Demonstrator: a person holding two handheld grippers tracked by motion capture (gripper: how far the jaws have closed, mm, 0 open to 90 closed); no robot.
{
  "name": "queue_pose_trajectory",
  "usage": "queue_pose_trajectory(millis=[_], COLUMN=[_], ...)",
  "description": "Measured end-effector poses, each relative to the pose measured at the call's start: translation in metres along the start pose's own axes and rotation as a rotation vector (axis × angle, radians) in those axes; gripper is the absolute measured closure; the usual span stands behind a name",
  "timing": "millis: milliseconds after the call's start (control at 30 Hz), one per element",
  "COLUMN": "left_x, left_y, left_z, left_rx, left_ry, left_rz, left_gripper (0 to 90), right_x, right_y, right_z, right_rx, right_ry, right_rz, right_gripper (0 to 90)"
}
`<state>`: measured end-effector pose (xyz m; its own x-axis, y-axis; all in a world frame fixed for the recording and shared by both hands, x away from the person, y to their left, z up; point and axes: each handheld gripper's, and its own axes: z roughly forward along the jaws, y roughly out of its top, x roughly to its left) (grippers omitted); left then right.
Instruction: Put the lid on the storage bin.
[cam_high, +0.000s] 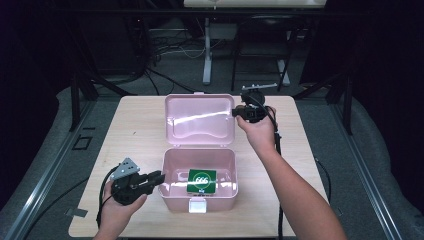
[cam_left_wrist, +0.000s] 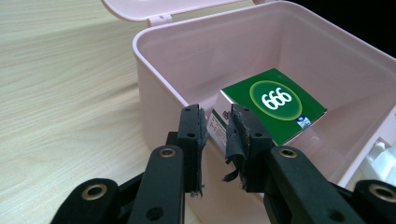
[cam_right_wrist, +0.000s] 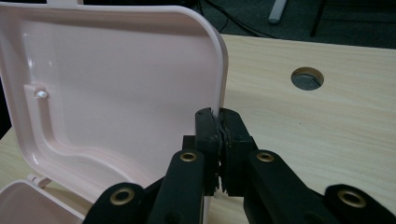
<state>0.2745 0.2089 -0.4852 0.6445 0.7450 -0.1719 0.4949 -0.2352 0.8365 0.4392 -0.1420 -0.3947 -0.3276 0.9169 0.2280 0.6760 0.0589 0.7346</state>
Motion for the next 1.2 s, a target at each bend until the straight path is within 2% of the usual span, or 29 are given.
queue_pose_trajectory(millis=[200,400,933,1200], left_x=[0.0,0.0,0.001,0.0], left_y=[0.0,0.0,-0.001,-0.001], left_z=[0.0,0.0,0.0,0.0], left_rx=[0.002,-0.002,-0.005,-0.007], left_ry=[-0.001,0.0,0.002,0.007], left_rz=[0.0,0.0,0.0,0.0], left_gripper=[74.5,74.6,75.1,75.3], right_x=[0.003,0.007,0.012,0.015], right_y=[-0.004,-0.009,-0.027,-0.037], right_z=[-0.009,-0.019,-0.045,-0.054], right_rx=[-0.031,-0.058,-0.104,-0.143], right_ry=[0.005,0.004,0.029,0.029], right_rz=[-0.02,-0.061,-0.095,-0.136], right_gripper=[87.8,87.8,87.7,87.6])
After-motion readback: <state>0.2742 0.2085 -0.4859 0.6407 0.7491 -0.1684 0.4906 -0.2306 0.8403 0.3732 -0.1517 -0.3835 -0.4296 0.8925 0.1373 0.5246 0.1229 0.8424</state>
